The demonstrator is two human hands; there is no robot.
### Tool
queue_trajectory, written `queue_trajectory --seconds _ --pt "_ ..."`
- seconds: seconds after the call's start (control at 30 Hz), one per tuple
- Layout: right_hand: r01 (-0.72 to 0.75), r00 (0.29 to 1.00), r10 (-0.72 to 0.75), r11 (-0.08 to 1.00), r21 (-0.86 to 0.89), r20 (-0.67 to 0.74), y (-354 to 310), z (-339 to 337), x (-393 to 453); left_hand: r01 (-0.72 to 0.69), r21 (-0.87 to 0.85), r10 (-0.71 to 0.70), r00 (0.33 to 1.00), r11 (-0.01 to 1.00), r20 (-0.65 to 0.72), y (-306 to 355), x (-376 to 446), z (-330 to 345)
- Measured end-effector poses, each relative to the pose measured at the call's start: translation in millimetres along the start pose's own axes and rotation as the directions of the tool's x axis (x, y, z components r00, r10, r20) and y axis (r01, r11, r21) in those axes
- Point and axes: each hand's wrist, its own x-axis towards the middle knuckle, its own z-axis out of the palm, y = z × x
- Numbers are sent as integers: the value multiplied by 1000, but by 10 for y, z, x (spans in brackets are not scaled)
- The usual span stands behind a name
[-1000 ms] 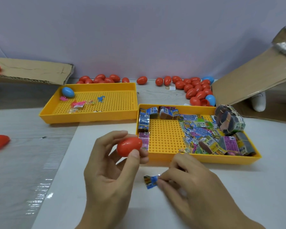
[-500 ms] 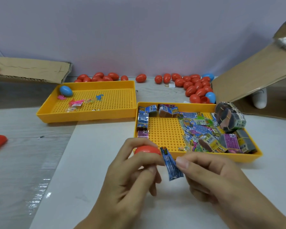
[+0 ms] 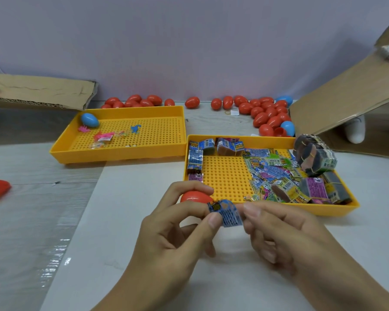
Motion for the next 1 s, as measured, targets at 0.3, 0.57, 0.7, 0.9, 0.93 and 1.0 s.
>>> queue_trajectory --seconds 0.3,0.57,0.7,0.9,0.93,1.0 --pt "173 985 -173 985 4 -5 29 -21 7 3 -37 -2 1000 999 25 36 -5 5" --pt "313 937 -346 892 -327 -46 -6 12 -38 -23 35 18 989 999 146 68 -35 -22" --pt "381 912 -410 869 -315 -30 -22 48 -79 -43 75 28 983 996 183 69 -63 -25" --pt "399 883 -458 849 -346 -105 -6 25 -74 -25 -25 28 991 999 129 34 -61 -28" --pt "408 875 -471 841 -355 -110 -8 21 -72 -34 -40 39 993 999 110 21 -54 -21" --pt "419 861 -494 825 -380 -123 -10 15 -69 -67 -35 70 993 997 95 -2 -48 -9"
